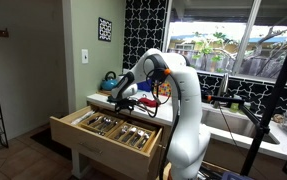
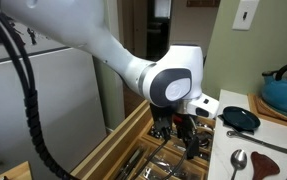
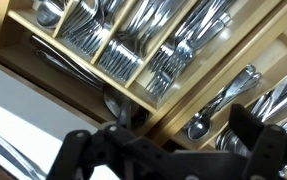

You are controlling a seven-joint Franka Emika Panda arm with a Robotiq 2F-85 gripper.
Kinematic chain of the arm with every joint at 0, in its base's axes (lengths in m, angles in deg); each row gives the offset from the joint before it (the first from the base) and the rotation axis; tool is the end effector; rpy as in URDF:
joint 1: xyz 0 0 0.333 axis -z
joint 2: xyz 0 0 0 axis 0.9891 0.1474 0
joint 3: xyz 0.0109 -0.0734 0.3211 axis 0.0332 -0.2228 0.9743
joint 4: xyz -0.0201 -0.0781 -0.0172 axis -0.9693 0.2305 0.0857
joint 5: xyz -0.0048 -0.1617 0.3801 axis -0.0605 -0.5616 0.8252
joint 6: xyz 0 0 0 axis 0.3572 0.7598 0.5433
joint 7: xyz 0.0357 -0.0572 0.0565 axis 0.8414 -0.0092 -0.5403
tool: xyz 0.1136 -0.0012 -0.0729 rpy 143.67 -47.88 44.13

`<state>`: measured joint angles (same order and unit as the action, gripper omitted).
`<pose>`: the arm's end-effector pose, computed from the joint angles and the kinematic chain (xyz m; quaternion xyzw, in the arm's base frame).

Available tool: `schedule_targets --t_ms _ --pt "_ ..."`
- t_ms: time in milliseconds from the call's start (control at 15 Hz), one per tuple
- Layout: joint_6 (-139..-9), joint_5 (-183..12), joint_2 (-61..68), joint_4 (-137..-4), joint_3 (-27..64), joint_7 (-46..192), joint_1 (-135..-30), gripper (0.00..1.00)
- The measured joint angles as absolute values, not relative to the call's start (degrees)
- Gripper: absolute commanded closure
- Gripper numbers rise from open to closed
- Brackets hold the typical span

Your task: Put the silver fork on the right side of the open drawer then put the silver spoon on the left side of the open drawer.

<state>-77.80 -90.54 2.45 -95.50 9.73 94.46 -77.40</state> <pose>0.5939 -0.1798 0.2912 0.9452 -0.3137 0.0548 0.0716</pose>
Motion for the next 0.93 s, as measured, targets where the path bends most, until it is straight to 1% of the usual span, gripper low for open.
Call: schedule_targets --t_ms 267,467,933 --pt "-77.8 -91.3 2.4 -95.1 9.7 92.8 -77.3 0.00" --pt "-77.2 -91.6 1.1 -95.0 9.7 84.7 -76.4 0.00" --pt "-66.7 -91.9 -3.0 -93.3 9.7 66.9 -73.4 0.00"
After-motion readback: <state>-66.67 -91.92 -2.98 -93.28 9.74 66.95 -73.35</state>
